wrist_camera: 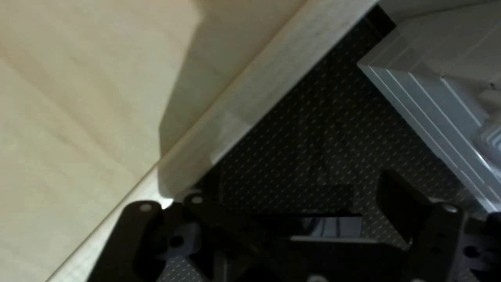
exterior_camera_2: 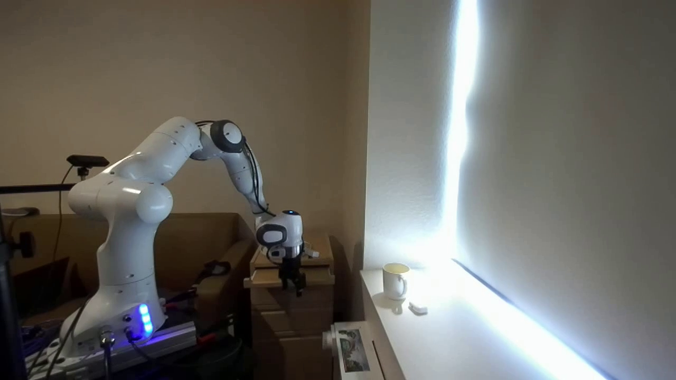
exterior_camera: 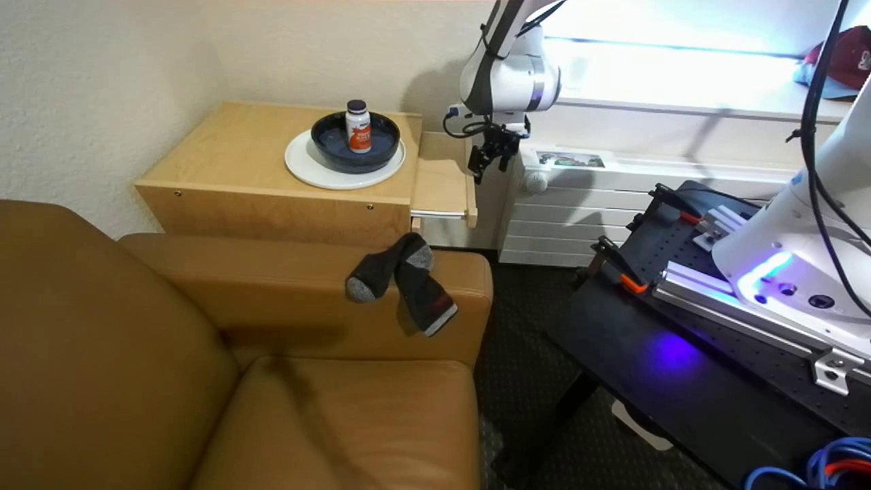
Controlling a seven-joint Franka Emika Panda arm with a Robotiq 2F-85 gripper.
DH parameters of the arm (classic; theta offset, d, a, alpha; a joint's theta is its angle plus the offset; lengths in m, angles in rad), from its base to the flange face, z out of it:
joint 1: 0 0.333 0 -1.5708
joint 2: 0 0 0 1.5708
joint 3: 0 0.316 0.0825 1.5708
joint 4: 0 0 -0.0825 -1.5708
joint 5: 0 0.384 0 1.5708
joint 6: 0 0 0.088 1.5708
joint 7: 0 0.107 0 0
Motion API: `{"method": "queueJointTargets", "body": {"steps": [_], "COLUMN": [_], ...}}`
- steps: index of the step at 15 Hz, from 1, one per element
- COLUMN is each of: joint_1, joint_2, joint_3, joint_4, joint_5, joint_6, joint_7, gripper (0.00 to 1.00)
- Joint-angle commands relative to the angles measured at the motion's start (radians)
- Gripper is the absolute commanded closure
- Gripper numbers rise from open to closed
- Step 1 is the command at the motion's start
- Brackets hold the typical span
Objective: Place the white bottle in the black bowl on top of the night stand, place the lemon in the white mug on the window sill, close the open drawer on the nightstand
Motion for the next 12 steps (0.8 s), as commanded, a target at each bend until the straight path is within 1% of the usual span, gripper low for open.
{"method": "queueJointTargets", "body": {"steps": [1, 2, 3, 4, 5, 6, 7, 9, 11, 12], "joint_1": [0.174, 0.206, 0.241, 0.291, 0.345, 0.354, 0.408, 0.453, 0.406, 0.39], "joint_2": [-0.014, -0.013, -0.009, 0.002, 0.013, 0.002, 0.015, 0.028, -0.024, -0.043], "joint_3": [-0.068, -0.075, -0.096, -0.141, -0.203, -0.223, -0.306, -0.407, -0.414, -0.422], "joint_4": [0.024, 0.038, 0.05, 0.054, 0.041, 0.019, -0.012, -0.075, -0.128, -0.148], "joint_5": [-0.054, -0.066, -0.07, -0.054, -0.042, -0.056, -0.013, 0.035, 0.005, 0.012], "joint_6": [-0.029, -0.027, -0.039, -0.058, -0.084, -0.086, -0.113, -0.131, -0.162, -0.178], "joint_7": [0.0, 0.001, 0.001, 0.001, 0.001, 0.002, 0.002, 0.002, -0.009, -0.038], "gripper": [0.0, 0.0, 0.0, 0.0, 0.0, 0.0, 0.0, 0.0, 0.0, 0.0]}}
